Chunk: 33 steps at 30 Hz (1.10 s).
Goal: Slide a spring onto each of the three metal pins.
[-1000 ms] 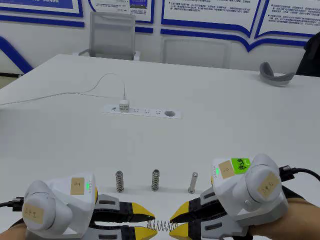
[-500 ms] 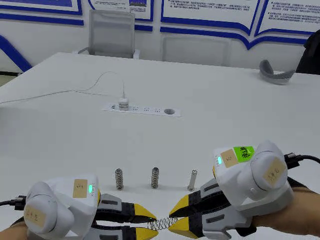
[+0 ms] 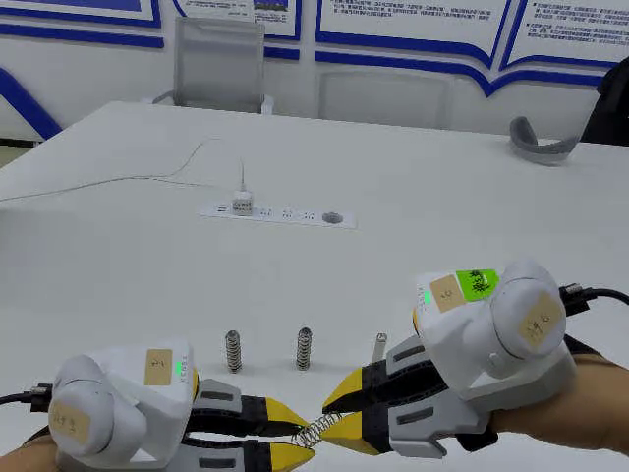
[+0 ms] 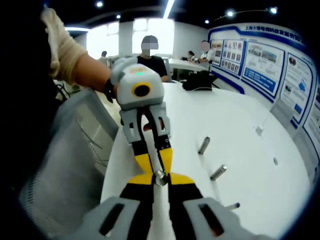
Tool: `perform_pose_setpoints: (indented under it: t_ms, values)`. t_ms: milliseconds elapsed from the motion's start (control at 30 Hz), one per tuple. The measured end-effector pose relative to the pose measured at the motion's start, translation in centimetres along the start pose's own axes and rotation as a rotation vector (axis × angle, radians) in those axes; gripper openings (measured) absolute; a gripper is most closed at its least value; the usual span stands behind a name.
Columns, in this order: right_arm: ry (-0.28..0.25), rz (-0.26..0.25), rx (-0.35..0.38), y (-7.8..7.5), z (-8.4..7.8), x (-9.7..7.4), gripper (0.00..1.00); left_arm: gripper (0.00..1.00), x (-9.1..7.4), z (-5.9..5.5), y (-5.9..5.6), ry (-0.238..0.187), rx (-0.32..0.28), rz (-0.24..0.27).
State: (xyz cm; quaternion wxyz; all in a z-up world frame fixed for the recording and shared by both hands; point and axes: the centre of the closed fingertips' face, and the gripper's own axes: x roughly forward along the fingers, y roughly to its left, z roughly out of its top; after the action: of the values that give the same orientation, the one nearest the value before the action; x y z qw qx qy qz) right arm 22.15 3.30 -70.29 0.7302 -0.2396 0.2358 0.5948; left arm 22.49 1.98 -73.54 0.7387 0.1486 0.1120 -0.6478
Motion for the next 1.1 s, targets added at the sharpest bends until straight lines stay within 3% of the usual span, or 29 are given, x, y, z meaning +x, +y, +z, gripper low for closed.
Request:
perform_pose_setpoints:
  t_ms: [267, 467, 800, 1100]
  values:
    - [-0.013, -0.016, -0.003, -0.2, 0.4, 0.2, 0.12, 0.1, 0.0, 0.1, 0.1, -0.016, -0.033, 0.006]
    - [-0.016, -0.028, 0.032, -0.5, 0.2, 0.2, 0.19, 0.09, -0.3, 0.8, 0.7, -0.075, -0.093, 0.025]
    - [-0.07, -0.072, 0.092, -1.3, 0.5, -0.2, 0.14, 0.09, -0.5, 1.1, 0.9, -0.094, -0.104, 0.039]
    - [-0.107, -0.069, 0.116, -1.2, 1.1, -0.1, 0.12, 0.1, -0.4, 1.4, 0.9, -0.099, -0.105, 0.043]
